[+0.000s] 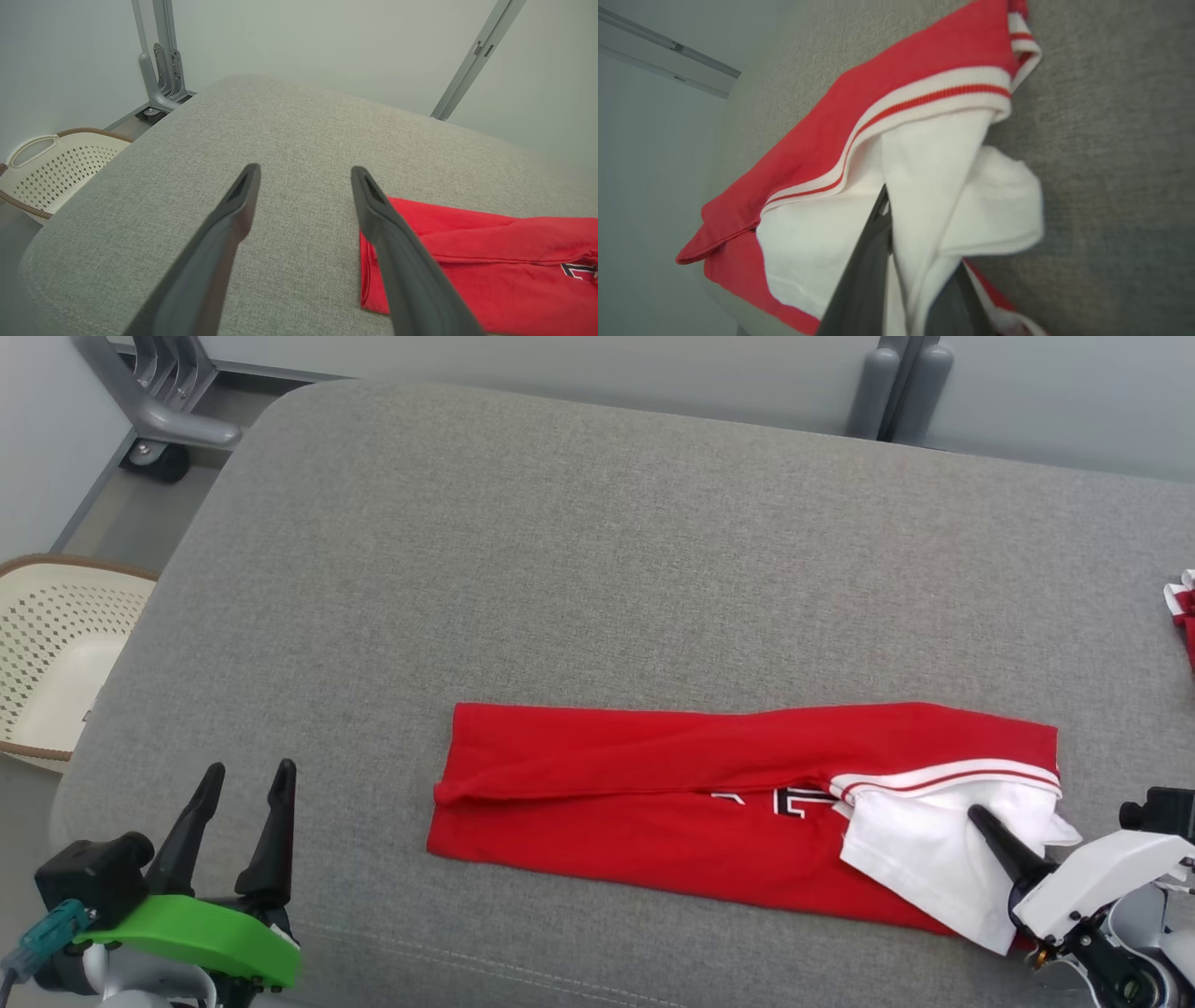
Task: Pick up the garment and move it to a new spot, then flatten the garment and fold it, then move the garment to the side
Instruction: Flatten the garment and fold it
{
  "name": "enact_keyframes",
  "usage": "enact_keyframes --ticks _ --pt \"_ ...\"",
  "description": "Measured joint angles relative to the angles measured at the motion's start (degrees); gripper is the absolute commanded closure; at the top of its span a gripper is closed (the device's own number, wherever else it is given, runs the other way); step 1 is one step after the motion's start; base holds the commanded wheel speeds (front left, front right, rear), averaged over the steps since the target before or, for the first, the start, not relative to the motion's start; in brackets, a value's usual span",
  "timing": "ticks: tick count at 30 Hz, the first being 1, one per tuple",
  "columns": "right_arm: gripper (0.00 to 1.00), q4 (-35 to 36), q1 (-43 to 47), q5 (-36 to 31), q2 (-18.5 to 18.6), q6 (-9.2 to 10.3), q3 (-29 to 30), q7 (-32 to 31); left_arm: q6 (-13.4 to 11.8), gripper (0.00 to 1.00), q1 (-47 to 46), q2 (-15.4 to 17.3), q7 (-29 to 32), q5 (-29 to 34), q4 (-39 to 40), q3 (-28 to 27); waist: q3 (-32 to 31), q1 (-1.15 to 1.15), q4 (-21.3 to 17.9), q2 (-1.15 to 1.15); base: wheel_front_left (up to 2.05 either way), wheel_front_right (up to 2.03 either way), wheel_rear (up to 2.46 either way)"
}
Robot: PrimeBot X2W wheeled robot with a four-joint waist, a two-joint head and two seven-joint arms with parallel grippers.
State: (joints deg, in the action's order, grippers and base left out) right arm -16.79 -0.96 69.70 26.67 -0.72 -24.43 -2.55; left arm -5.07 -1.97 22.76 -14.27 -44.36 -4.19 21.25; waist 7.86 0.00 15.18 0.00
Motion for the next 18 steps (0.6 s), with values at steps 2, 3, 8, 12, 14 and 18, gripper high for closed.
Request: enact_keyframes --ticks 2,3,8,12,14,18 --pt "1.00 -0.41 -0.27 1.01 -0.03 -0.54 1.29 -0.01 -0.09 0.00 0.69 -0.03 0.00 0.41 0.73 -1.25 -0.06 0.00 -0.25 0.00 0.00 0.00 0.00" --pt "1.00 -0.65 -0.42 1.58 0.00 -0.60 2.32 0.02 -0.27 0.00 1.10 -0.05 0.00 0.46 0.96 -1.69 -0.10 0.00 -0.44 0.00 0.00 0.00 0.00" --pt "1.00 -2.24 -0.51 4.78 3.56 -0.74 7.62 0.58 -0.34 0.00 2.60 -0.75 0.00 1.42 1.59 -2.98 -0.44 0.00 -1.53 0.00 0.00 0.00 0.00" --pt "1.00 -2.29 1.05 6.20 7.48 -0.93 10.50 0.51 -0.34 0.00 3.66 -1.92 0.00 2.11 2.13 -3.37 -0.85 0.00 -2.41 0.00 0.00 0.00 0.00" --pt "1.00 -0.63 1.44 8.26 8.51 -2.03 11.48 -0.42 -0.34 0.00 4.41 -2.05 0.00 2.29 2.64 -4.01 -1.13 0.00 -2.86 0.00 0.00 0.00 0.00" --pt "1.00 7.70 -0.06 9.76 10.58 -4.07 9.91 -5.58 -0.35 0.00 5.28 -2.05 0.00 2.77 3.01 -4.28 -1.39 0.00 -3.89 0.00 0.00 0.00 0.00"
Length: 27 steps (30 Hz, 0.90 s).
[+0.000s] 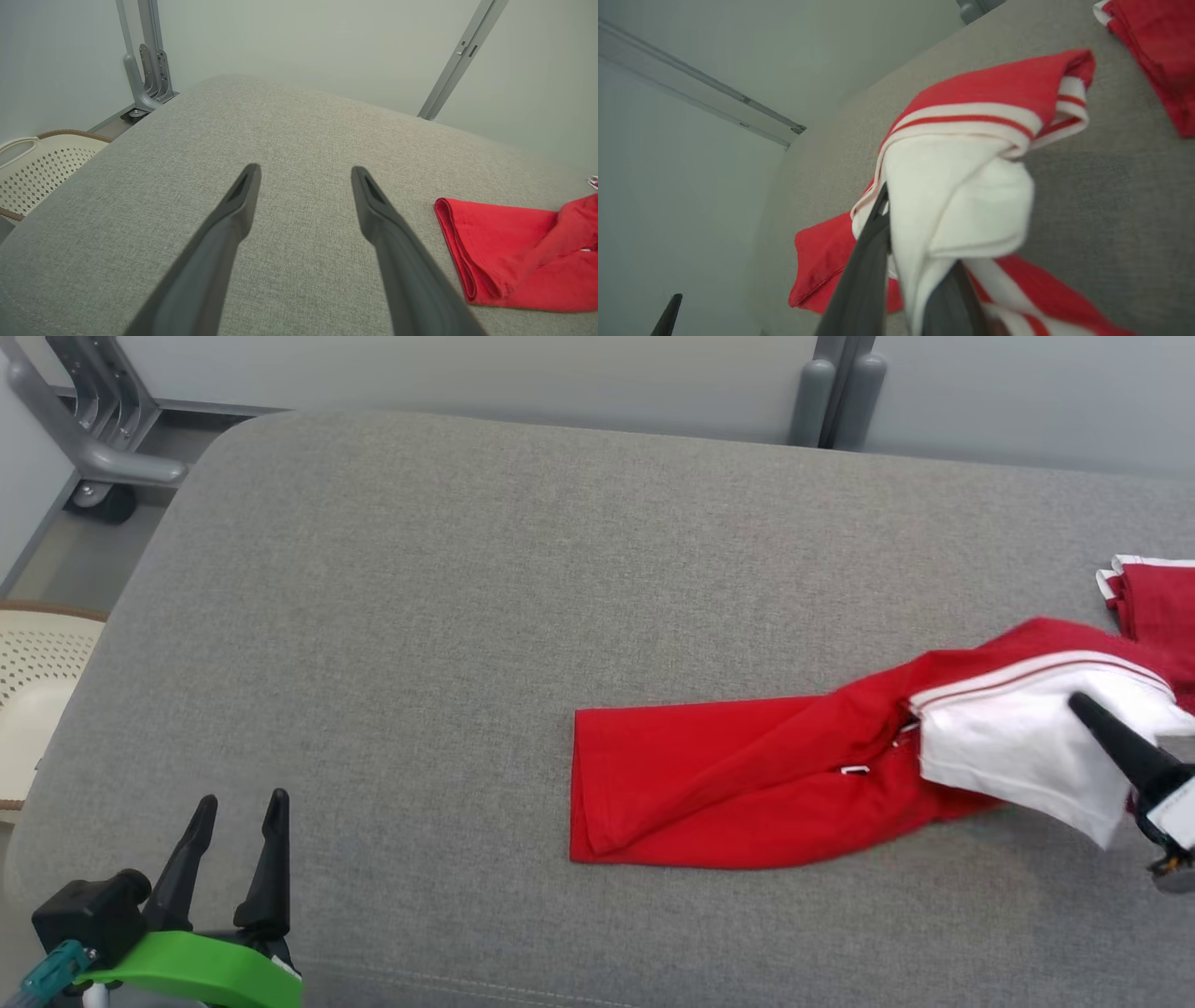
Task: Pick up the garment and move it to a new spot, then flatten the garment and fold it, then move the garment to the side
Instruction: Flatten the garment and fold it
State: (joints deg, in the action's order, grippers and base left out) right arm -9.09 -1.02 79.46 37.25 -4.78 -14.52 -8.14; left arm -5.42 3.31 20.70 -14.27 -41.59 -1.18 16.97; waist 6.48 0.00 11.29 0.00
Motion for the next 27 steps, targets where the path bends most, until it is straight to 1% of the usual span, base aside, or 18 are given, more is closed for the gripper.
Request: enact_keyframes --ticks 2,5,8,11,12,13,15,17,18,20,21,23,25,27 --pt "1.00 4.16 -2.43 -0.63 1.66 -0.23 -2.26 -3.04 0.11 0.00 0.07 0.00 0.00 0.16 0.03 0.34 -0.08 0.00 -0.46 0.00 0.00 0.00 0.00" --pt "1.00 9.80 -5.97 -3.03 3.82 -0.23 -5.92 -7.45 1.30 0.00 -0.01 -0.08 -0.01 1.03 0.04 2.49 -0.19 0.00 -0.63 0.00 0.00 0.00 0.00" --pt "1.00 12.95 -7.84 -5.76 4.38 -0.04 -10.73 -12.14 2.59 0.00 -0.46 -0.41 -0.01 1.69 -0.04 5.03 -0.05 0.00 0.03 0.00 0.00 0.00 0.00" --pt "1.00 14.54 -8.49 -6.35 2.70 1.51 -14.85 -16.19 3.47 0.00 -2.37 -1.05 0.01 3.00 -0.24 7.11 0.20 0.00 1.12 0.00 0.00 0.00 0.00" --pt "1.00 14.60 -8.82 -6.71 1.99 2.30 -15.91 -16.95 3.77 0.00 -3.05 -1.48 0.02 3.15 -0.27 7.55 0.29 0.00 1.56 0.00 0.00 0.00 0.00" --pt "1.00 14.56 -9.27 -7.34 1.37 3.34 -16.49 -17.40 4.04 0.00 -3.66 -1.82 0.03 3.30 -0.31 8.01 0.38 0.00 2.02 0.00 0.00 0.00 0.00" --pt "0.96 14.36 -10.56 -8.93 0.54 5.23 -17.41 -18.38 4.58 0.00 -4.50 -2.05 0.09 3.50 -0.56 9.06 0.55 0.00 3.03 0.00 0.00 0.00 0.00" --pt "1.00 14.21 -12.01 -9.83 -0.74 7.67 -17.61 -18.86 4.97 0.00 -4.59 -2.25 0.09 3.53 -0.97 9.27 0.75 0.00 4.09 0.00 0.00 0.00 0.00" --pt "0.98 14.15 -12.73 -9.83 -1.70 8.93 -17.69 -19.02 5.00 0.00 -4.60 -2.43 0.09 3.53 -1.31 9.37 0.88 0.00 4.62 0.00 0.00 0.00 0.00" --pt "0.99 14.21 -14.03 -9.95 -3.65 10.58 -18.29 -19.76 5.46 0.00 -4.70 -2.82 0.09 3.53 -1.91 9.47 1.18 0.00 5.68 0.00 0.00 0.00 0.00" --pt "0.99 14.15 -14.57 -9.99 -4.54 11.12 -18.90 -20.27 5.50 0.00 -4.82 -3.07 0.09 3.53 -2.05 9.53 1.34 0.00 6.18 0.00 0.00 0.00 0.00" --pt "0.99 14.10 -15.55 -11.21 -5.64 11.31 -20.62 -21.30 5.88 0.00 -5.24 -3.46 0.09 3.53 -2.36 9.68 1.67 0.00 7.16 0.00 0.00 0.00 0.00" --pt "0.94 13.50 -16.46 -12.51 -6.50 11.46 -21.98 -22.49 5.93 0.00 -5.94 -3.66 0.09 3.53 -2.82 9.84 1.99 0.00 8.06 0.00 0.00 0.00 0.00" --pt "0.92 12.23 -17.36 -13.63 -7.33 11.55 -23.15 -23.17 5.94 0.00 -6.39 -3.79 0.09 3.53 -3.49 9.85 2.30 0.00 8.86 0.00 0.00 0.00 0.00"
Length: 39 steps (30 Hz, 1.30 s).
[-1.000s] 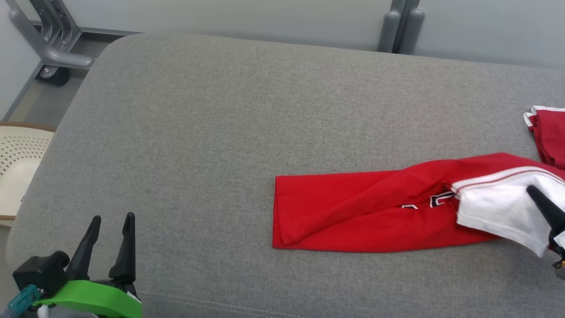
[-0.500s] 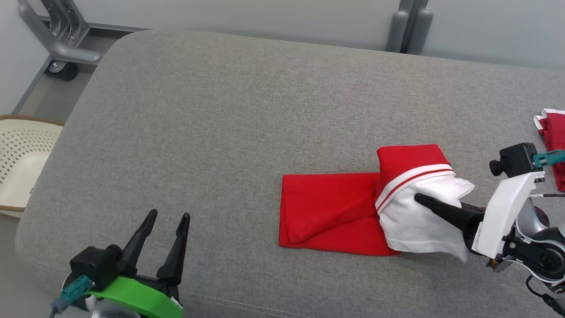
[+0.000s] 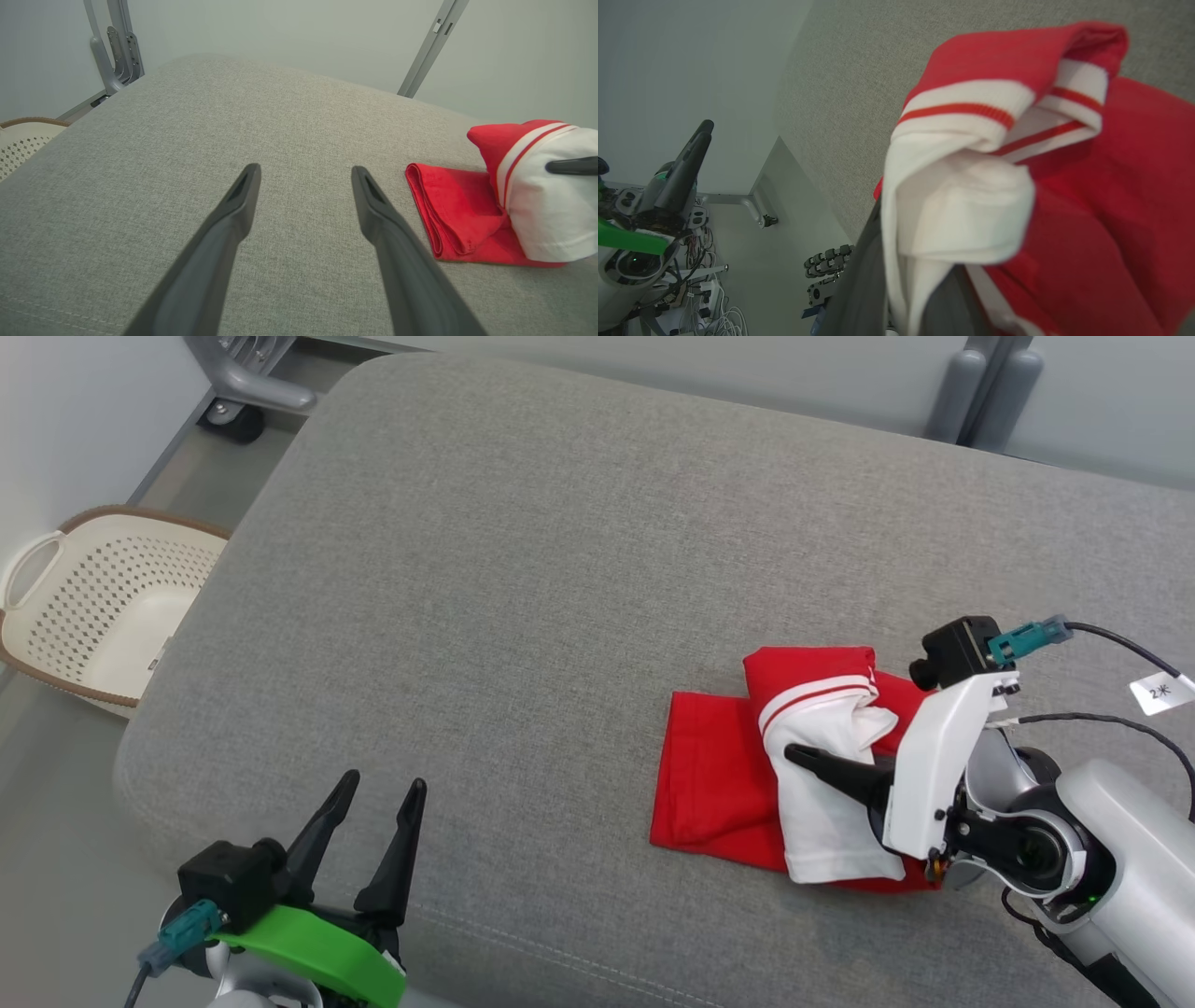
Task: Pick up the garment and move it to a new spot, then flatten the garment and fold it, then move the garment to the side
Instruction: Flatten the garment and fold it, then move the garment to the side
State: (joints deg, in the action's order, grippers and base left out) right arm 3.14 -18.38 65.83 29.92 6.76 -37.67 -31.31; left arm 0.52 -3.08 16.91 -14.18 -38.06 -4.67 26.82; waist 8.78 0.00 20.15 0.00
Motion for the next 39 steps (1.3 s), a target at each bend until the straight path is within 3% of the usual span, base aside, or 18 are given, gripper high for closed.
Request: enact_keyframes --ticks 1,2,5,7,9,19,22,25,32,35,39 --pt "0.79 -0.65 -0.43 -0.67 -0.27 0.03 -0.40 -0.31 0.00 0.00 -0.14 -0.05 0.00 0.00 -0.24 0.00 0.14 0.00 0.34 0.00 0.00 0.00 0.00" --pt "0.74 -1.37 -0.94 -1.37 -0.65 0.37 -0.64 -0.62 0.01 0.00 -0.20 -0.07 0.00 0.00 -0.37 -0.02 0.28 0.00 0.65 0.00 0.00 0.00 0.00" --pt "0.68 -3.46 -2.42 -2.76 -1.74 0.40 -1.52 -1.43 0.03 0.00 -0.41 -0.22 0.00 0.00 -0.77 -0.26 0.63 0.00 1.16 0.00 0.00 0.00 0.00" --pt "0.29 -4.56 -3.06 -3.46 -2.79 0.42 -1.67 -1.55 0.05 0.00 -0.55 -0.40 -0.01 0.00 -1.13 -0.34 0.70 0.00 1.25 0.00 0.00 0.00 0.00" --pt "0.00 -5.11 -4.17 -3.78 -4.16 0.43 -2.27 -2.09 0.05 0.00 -0.54 -0.59 -0.01 0.00 -1.69 -0.65 0.71 0.00 1.11 0.00 0.00 0.00 0.00" --pt "0.00 -4.44 -8.97 -0.80 -15.96 0.43 -1.23 -0.77 0.03 0.00 -0.65 -0.37 -0.05 -0.21 -2.70 -3.36 -0.04 0.00 -0.95 0.00 0.00 0.00 0.00" --pt "0.00 -3.28 -10.39 -0.63 -17.55 0.42 0.34 1.15 -0.02 0.00 -0.65 0.26 -0.07 -0.26 -2.65 -4.54 -0.17 0.00 -2.07 0.00 0.00 0.00 0.00" --pt "0.00 -3.15 -10.57 -2.13 -15.30 0.42 2.45 3.81 -0.03 0.00 -0.65 0.32 -0.07 -0.26 -2.33 -4.75 -0.16 0.00 -3.24 0.00 0.00 0.00 0.00" --pt "0.00 -8.75 -3.89 -5.70 -4.15 0.48 7.57 7.16 -0.12 0.00 -0.70 0.02 -0.08 -0.59 -0.51 -6.50 0.80 0.00 -5.03 0.00 0.00 0.00 0.00" --pt "0.00 -11.50 2.41 -4.64 -2.70 0.49 8.93 8.22 -0.13 0.00 -0.73 -0.70 -0.08 -0.59 -0.08 -6.59 1.91 0.00 -5.33 0.00 0.00 0.00 0.00" --pt "0.00 -12.26 5.44 -1.12 -3.83 0.31 10.15 10.05 -0.13 0.00 -0.73 -1.22 -0.08 -0.59 0.09 -6.69 3.00 0.00 -5.44 0.00 0.00 0.00 0.00"
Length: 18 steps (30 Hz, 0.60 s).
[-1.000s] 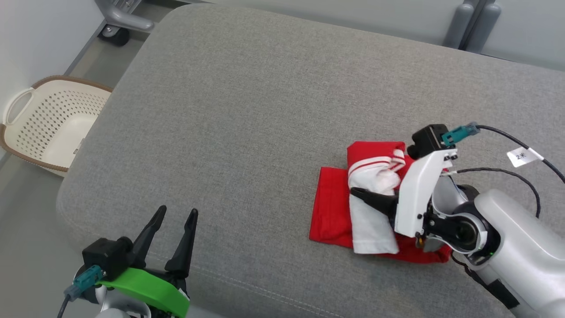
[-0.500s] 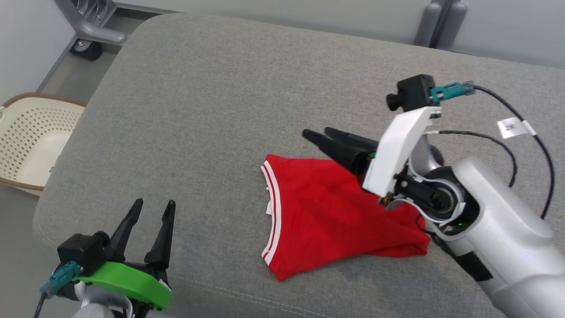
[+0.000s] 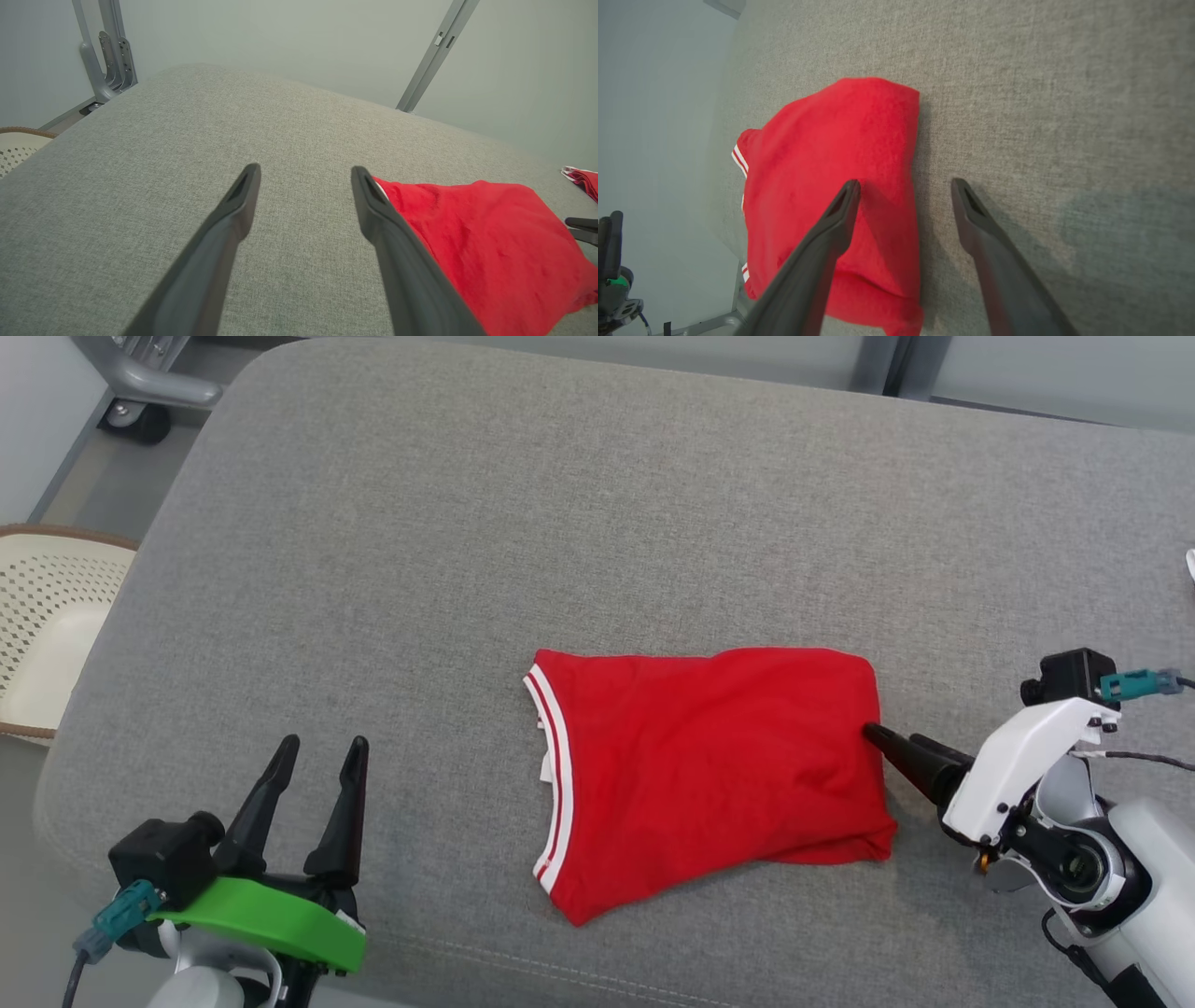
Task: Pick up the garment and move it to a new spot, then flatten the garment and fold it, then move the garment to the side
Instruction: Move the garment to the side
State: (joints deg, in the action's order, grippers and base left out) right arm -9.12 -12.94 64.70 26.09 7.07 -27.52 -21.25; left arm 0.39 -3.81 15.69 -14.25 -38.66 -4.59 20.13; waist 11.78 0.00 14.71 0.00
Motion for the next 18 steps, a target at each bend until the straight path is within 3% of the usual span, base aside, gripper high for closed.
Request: enact_keyframes --ticks 2,12,17,18 --pt "0.00 -0.21 0.49 0.64 -0.44 -0.14 0.62 0.66 0.00 0.00 -0.01 -0.11 0.00 0.00 0.05 0.01 0.25 0.00 0.02 0.00 0.00 0.00 0.00" --pt "0.00 -1.72 2.03 6.62 -3.88 -4.55 1.64 1.16 0.02 0.00 -0.46 -0.46 0.00 0.27 0.02 0.02 1.02 0.00 1.64 0.00 0.00 0.00 0.00" --pt "0.00 -3.13 0.96 4.75 -2.97 -4.75 0.25 0.57 0.08 0.00 -1.18 -0.66 -0.01 0.57 0.00 0.00 1.35 0.00 2.58 0.00 0.00 0.00 0.00" --pt "0.43 -3.54 0.21 4.38 -2.82 -5.05 -0.40 0.11 0.08 0.00 -1.19 -0.75 -0.01 0.60 0.00 -0.07 1.41 0.00 2.76 0.00 0.00 0.00 0.00"
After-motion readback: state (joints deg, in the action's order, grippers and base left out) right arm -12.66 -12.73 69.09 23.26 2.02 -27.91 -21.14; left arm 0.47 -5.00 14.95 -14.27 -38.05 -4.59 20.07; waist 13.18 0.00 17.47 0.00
